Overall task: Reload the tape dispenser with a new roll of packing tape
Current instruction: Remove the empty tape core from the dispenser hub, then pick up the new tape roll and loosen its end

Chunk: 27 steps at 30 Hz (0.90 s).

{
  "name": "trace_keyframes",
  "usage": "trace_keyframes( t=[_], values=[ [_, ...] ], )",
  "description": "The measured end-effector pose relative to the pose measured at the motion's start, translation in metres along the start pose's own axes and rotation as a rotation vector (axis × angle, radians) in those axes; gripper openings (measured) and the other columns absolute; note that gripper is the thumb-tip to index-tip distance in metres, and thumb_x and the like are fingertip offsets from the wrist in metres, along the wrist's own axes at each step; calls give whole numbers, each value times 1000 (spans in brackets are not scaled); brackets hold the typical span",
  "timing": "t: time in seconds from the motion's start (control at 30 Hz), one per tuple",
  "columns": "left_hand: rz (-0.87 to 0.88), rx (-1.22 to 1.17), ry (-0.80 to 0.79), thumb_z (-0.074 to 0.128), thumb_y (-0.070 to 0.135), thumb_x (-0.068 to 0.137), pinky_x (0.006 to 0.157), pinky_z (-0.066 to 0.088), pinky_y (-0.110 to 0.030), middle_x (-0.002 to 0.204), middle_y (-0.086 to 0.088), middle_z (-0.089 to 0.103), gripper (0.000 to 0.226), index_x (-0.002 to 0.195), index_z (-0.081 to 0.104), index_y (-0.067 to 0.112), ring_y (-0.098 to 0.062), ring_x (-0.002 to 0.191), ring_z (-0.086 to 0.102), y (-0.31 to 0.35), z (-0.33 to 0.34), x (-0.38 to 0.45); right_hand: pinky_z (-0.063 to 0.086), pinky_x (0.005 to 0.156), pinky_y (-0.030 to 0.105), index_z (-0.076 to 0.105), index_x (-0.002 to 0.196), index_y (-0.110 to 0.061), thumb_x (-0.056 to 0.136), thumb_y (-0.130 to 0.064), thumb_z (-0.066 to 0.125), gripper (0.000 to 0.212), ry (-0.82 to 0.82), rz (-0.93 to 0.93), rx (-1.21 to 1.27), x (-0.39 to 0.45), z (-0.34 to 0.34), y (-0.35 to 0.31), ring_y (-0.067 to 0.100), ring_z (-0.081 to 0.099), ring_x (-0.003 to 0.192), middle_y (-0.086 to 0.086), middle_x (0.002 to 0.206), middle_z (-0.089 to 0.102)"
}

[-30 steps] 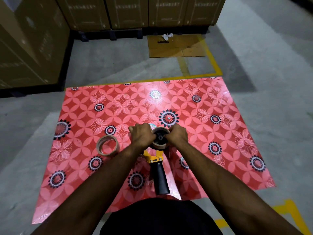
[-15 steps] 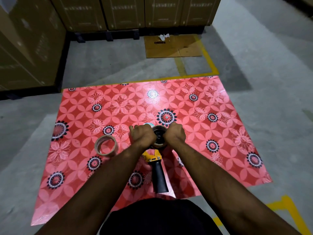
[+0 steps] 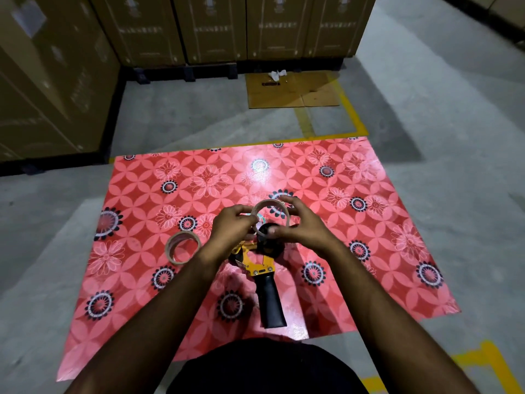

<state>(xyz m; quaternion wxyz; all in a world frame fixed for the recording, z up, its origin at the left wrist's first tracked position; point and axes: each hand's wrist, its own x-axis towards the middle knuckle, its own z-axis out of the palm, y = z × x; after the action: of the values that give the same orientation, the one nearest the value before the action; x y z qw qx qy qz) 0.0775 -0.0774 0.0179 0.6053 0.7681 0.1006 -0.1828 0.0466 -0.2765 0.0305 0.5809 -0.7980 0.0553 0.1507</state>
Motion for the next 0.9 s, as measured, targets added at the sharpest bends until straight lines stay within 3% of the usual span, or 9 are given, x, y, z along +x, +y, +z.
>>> trace_keyframes(
  t=[0.07,0.17,0.27,0.33,0.4,0.5,0.57,0.7,0.9],
  values=[
    [2,-81,-31,63,6,83,72,62,-37,96,-10,75,26,106,72,13,-24,82,75,3,3,-3,53,97,38,41,143,-39,59,-36,96,101,8,-86,-132,-6,-3,6,15,54,124,-7,142,52],
    [41,-24,-83,65,1,79,80,61,-39,100,-7,75,33,107,72,15,-24,91,73,8,18,-5,55,91,41,46,139,-31,55,-28,97,98,149,-123,-238,-10,-7,20,19,53,123,0,135,55],
    [119,44,-243,70,-3,74,70,58,-24,106,2,74,50,120,65,17,-10,88,72,11,47,-6,54,88,38,54,132,-29,53,-27,96,89,350,-59,-284,-15,-22,43,21,53,114,6,120,52],
    [154,109,-336,67,-12,74,81,55,-25,120,-5,68,66,134,53,10,-14,100,67,10,71,-1,54,89,37,58,129,-27,50,-31,97,88,428,11,-303,-19,-37,59,21,55,108,6,117,47],
    [181,187,-409,67,-16,74,91,52,-23,128,-6,59,73,140,45,7,-16,111,60,9,97,5,53,86,39,59,127,-25,49,-38,95,86,472,67,-374,-24,-56,73,21,56,105,4,115,51],
    [180,214,-507,65,-19,74,82,48,-7,126,-1,55,76,142,40,6,-12,111,56,4,132,10,51,87,40,61,126,-20,51,-38,93,84,478,135,-429,-30,-78,90,27,57,108,8,114,60],
    [184,270,-506,65,-14,72,78,44,-2,128,4,57,82,145,40,14,-7,112,56,-3,148,12,52,87,36,61,126,-18,47,-34,93,86,426,158,-461,-32,-87,99,29,62,106,10,114,67],
    [184,377,-496,65,13,68,80,54,-18,134,7,61,84,144,40,37,-6,108,63,-14,153,14,46,87,31,59,130,-20,43,-32,92,94,370,122,-487,-33,-98,110,29,61,109,8,118,68],
    [324,603,-320,67,26,85,105,41,-32,142,-11,54,67,146,42,18,-26,129,53,-21,121,6,38,90,34,64,116,-25,85,-40,72,35,427,-146,-608,-28,-78,88,24,52,108,1,114,64]
  ],
)
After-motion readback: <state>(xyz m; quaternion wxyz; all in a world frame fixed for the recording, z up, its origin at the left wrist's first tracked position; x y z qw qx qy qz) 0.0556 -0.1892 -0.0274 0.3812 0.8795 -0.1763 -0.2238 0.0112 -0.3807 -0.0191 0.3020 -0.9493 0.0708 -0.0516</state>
